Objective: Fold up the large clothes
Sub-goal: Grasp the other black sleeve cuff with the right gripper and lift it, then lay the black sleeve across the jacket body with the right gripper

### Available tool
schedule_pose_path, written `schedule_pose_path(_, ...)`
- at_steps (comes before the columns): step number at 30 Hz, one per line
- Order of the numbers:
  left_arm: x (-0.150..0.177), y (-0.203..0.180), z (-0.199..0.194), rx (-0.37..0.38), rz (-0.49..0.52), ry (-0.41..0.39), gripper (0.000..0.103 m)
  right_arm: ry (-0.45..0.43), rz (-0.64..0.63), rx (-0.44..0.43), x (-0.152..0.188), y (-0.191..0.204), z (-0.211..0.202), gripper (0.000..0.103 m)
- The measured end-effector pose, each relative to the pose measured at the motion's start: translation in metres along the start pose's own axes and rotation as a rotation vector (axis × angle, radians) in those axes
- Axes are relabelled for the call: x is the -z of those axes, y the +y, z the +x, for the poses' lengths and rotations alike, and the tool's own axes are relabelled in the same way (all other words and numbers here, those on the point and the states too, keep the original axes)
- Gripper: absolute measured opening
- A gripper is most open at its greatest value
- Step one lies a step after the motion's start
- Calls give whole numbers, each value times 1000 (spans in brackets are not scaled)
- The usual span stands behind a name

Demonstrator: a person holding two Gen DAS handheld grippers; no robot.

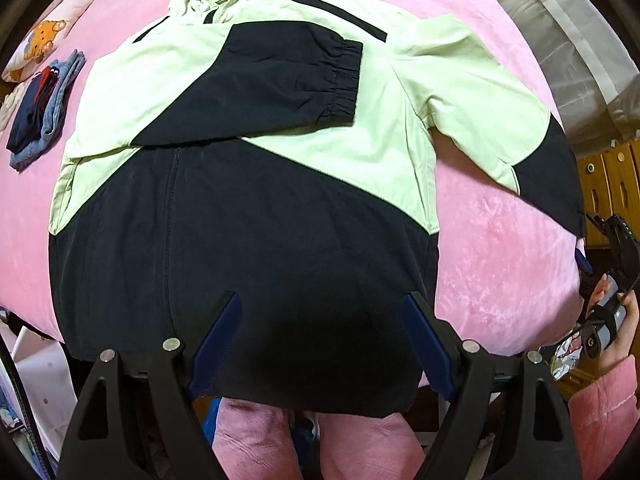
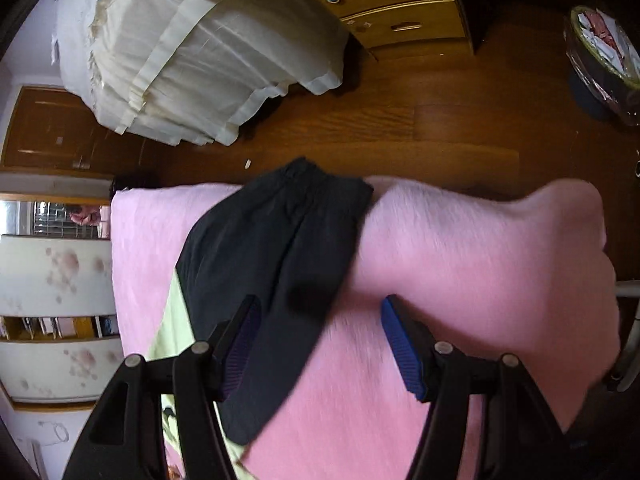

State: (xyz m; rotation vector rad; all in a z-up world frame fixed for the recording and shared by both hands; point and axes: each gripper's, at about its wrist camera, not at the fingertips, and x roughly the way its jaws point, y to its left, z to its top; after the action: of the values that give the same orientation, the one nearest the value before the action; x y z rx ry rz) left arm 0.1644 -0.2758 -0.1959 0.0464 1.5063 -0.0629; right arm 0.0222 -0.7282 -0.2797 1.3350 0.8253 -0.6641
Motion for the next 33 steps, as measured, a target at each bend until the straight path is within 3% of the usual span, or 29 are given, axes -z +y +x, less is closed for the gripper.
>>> schedule_pose_path(2, -6, -1, 1, -9, -3, -12, 81, -14, -24, 8, -6, 7, 8, 62)
schedule_pose_path(4, -10, -1, 3, -10, -14, -19, 81, -19, -69, 30, -10, 14, 16, 54)
schedule_pose_path(6, -14, 0, 2, -2, -27, -20, 81, -16, -137, 87, -14, 21, 23, 24)
schedule_pose_path(9, -18, 4, -1, 10, -29, -31, 81, -35, -203, 102, -14, 30, 20, 5)
schedule_pose_path(17, -24, 44, -17, -57, -17, -135, 81, -246, -328, 18, 13, 82, -42, 3)
schedule_pose_path(22, -27, 90, -25, -65, -79, -172, 81, -359, -548, -38, 56, 151, -81, 3)
schedule_pose_path(28, -32, 161, -35, -73, -157, -220, 81, -416, -789, -204, 129, 243, -110, 3)
schedule_pose_path(33, -38, 225, -41, -79, -175, -240, 81, -368, -915, -338, 204, 298, -109, 3)
